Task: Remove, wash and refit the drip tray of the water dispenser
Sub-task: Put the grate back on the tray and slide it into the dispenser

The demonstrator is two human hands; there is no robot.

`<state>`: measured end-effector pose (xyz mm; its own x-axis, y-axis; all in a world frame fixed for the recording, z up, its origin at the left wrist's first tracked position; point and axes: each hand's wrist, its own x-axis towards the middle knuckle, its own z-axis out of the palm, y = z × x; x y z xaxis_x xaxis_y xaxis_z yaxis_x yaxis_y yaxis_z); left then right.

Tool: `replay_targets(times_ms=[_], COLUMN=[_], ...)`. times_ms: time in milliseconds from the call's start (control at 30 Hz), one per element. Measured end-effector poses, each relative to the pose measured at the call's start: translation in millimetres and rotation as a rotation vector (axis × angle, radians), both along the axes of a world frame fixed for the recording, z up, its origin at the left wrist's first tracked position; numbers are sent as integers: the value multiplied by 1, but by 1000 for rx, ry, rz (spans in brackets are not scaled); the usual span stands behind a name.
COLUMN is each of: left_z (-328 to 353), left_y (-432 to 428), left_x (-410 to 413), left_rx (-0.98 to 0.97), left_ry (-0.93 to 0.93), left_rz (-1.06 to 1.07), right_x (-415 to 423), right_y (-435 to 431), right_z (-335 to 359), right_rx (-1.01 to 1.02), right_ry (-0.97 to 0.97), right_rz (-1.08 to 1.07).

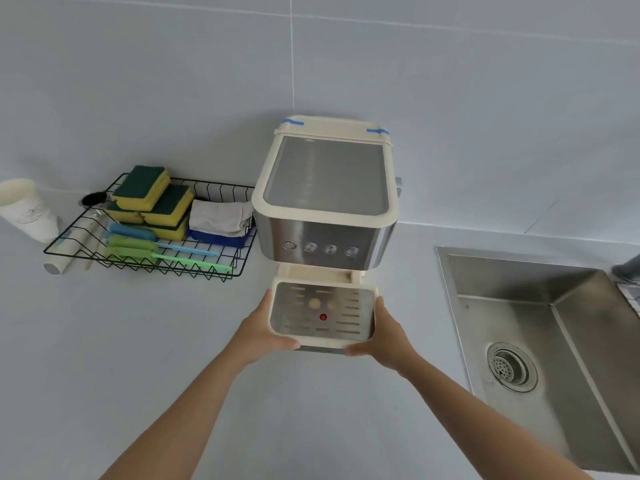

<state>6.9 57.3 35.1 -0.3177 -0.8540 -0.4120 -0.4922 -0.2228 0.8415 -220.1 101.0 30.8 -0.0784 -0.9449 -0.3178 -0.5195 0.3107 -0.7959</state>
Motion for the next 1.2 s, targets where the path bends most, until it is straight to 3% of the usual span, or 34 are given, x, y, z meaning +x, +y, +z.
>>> replay_targets(times_ms=[767, 1200], left_z=[-50, -55], left_y=[-68, -74], left_x=[3, -1], left_rx=[-70, -156], left_ry=[-149, -76], left_rz=[-88, -64], right_x=[10, 7], right_y=[-55, -64], right_z=[-30, -40], right_rx=[115, 101], right_ry=[64, 79], right_rz=[-75, -70])
